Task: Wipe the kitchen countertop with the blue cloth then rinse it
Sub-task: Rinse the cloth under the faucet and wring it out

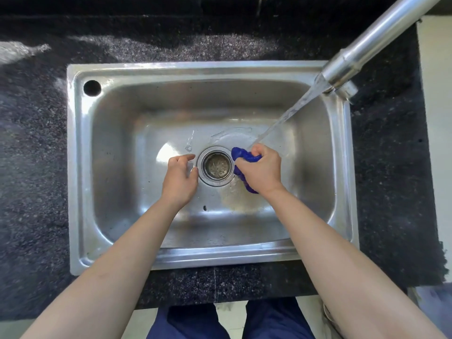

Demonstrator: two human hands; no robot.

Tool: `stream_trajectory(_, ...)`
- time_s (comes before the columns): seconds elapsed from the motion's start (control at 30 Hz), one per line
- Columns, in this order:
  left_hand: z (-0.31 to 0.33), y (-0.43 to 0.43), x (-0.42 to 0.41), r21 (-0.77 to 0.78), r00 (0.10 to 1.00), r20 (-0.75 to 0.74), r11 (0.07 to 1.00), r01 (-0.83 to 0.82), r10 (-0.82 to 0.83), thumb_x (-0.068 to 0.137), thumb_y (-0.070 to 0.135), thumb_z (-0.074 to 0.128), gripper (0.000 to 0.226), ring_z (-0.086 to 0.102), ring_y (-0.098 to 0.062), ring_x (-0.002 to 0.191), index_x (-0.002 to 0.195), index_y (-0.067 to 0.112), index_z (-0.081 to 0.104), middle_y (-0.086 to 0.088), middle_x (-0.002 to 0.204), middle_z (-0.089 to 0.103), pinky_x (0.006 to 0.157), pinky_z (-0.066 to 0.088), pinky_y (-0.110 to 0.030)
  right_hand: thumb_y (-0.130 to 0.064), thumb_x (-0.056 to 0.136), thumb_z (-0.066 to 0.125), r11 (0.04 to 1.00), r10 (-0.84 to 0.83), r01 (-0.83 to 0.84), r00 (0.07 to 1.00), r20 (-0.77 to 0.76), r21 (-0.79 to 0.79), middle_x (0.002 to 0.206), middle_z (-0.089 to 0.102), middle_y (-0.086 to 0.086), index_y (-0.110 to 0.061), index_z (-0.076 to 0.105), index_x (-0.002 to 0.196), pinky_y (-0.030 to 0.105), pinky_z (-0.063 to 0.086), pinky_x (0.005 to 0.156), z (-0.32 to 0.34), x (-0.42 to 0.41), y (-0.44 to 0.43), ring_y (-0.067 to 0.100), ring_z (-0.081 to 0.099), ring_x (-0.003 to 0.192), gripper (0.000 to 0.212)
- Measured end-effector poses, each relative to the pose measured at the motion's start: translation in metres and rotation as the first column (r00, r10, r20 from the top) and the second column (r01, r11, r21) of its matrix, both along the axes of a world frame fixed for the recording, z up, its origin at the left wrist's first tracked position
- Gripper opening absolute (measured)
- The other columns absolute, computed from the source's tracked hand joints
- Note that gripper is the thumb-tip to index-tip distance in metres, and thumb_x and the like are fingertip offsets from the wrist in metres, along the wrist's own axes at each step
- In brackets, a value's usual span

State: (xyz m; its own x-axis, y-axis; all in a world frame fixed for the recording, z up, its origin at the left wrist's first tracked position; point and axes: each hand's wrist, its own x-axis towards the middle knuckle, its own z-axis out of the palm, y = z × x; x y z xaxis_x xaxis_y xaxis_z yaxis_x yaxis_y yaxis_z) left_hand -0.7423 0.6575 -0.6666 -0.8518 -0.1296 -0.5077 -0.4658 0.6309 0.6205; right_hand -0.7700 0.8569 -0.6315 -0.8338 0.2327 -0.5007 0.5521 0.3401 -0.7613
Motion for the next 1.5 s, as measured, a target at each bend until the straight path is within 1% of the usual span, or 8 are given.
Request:
stream_trajectory(0.17,0.005,-0.002,0.002,-0.004,1.000,-0.006,1.000,-0.013,0.013,0.098,0.016,0.053,0.040,0.056,-0.027,0.117,0.137,0.013,0.053,-0.012,0.138,0.042,0.104,0.041,-0.033,-0.017,0.071,0.072,0.993,-0.099,0.085,0.977,-0.192,-0.079,0.059,0.043,-0.007,-0.021,0.036,0.062,0.021,0.037,0.054,0.009,-0.001,-0.008,0.007,0.040,0.053,0.037)
stream_trajectory(0.3,0.005,-0.004,0.007,0.003,1.000,0.004,1.000,-0.030,0.030,0.098,0.018,0.054,0.040,0.056,-0.025,0.119,0.137,0.014,0.052,-0.011,0.139,0.040,0.108,0.041,-0.035,-0.038,0.078,0.071,0.978,0.204,-0.203,0.979,-0.020,0.048,0.119,0.052,0.006,-0.028,0.055,0.117,0.025,0.043,0.099,-0.009,0.014,0.007,0.016,0.054,0.108,0.043)
stream_trajectory(0.43,0.004,-0.004,0.009,-0.009,1.000,0.007,1.000,-0.009,0.009,0.097,0.020,0.057,0.041,0.056,-0.026,0.117,0.138,0.014,0.052,-0.011,0.137,0.041,0.107,0.040,-0.034,-0.035,0.086,0.063,0.596,0.561,-0.670,0.742,0.367,0.443,0.133,0.048,0.013,-0.028,0.024,0.155,0.043,0.046,0.095,-0.018,0.017,0.023,0.038,0.051,0.117,0.079)
stream_trajectory(0.6,-0.003,-0.001,0.014,-0.048,0.997,0.067,0.998,0.030,-0.027,0.096,0.025,0.059,0.049,0.051,-0.028,0.123,0.142,0.014,0.047,-0.013,0.140,0.041,0.107,0.038,-0.036,-0.028,0.085,0.071,0.547,0.624,-0.658,0.733,0.271,0.518,0.151,0.030,0.017,-0.021,0.015,0.158,0.044,0.045,0.099,-0.022,0.013,0.012,0.038,0.039,0.130,0.093)
stream_trajectory(0.9,-0.008,0.019,0.009,-0.006,0.982,0.012,0.982,0.188,-0.187,0.091,0.017,0.064,0.060,0.035,-0.030,0.136,0.148,0.021,0.044,-0.017,0.143,0.037,0.114,0.030,-0.034,-0.032,0.081,0.082,0.734,0.661,-0.672,0.740,0.124,0.098,0.106,0.051,0.006,-0.014,0.060,0.130,0.019,0.036,0.083,-0.019,0.033,0.021,0.023,0.056,0.103,0.056)
stream_trajectory(1.17,-0.001,0.032,-0.009,0.014,0.954,-0.183,0.969,0.245,-0.239,0.091,0.014,0.063,0.019,0.050,-0.027,0.114,0.106,0.018,0.073,-0.004,0.116,0.058,0.097,0.043,-0.036,-0.029,0.099,0.058,0.995,0.097,-0.097,0.995,0.025,-0.020,0.081,0.069,-0.009,-0.034,0.071,0.080,0.036,0.054,0.083,0.001,0.007,0.039,0.007,0.062,0.075,0.024)
stream_trajectory(1.37,0.048,0.044,-0.033,0.315,0.972,-0.235,0.947,0.069,0.008,0.094,0.006,0.061,0.020,0.060,-0.005,0.098,0.105,0.020,0.072,0.000,0.116,0.056,0.087,0.047,-0.015,-0.028,0.098,0.060,0.969,0.214,-0.193,0.967,0.138,-0.154,0.125,0.058,-0.006,-0.025,0.049,0.135,0.025,0.053,0.067,-0.014,-0.018,0.029,0.010,0.061,0.079,0.039)
stream_trajectory(1.5,0.062,0.047,-0.036,0.372,0.981,-0.192,0.927,0.042,0.033,0.094,0.001,0.057,0.023,0.064,-0.005,0.086,0.101,0.018,0.071,0.004,0.106,0.065,0.072,0.051,-0.015,-0.019,0.100,0.052,0.891,0.452,-0.399,0.832,0.323,-0.218,0.103,0.064,0.006,-0.009,0.060,0.128,0.022,0.047,0.062,-0.019,-0.009,0.015,0.018,0.061,0.084,0.031)
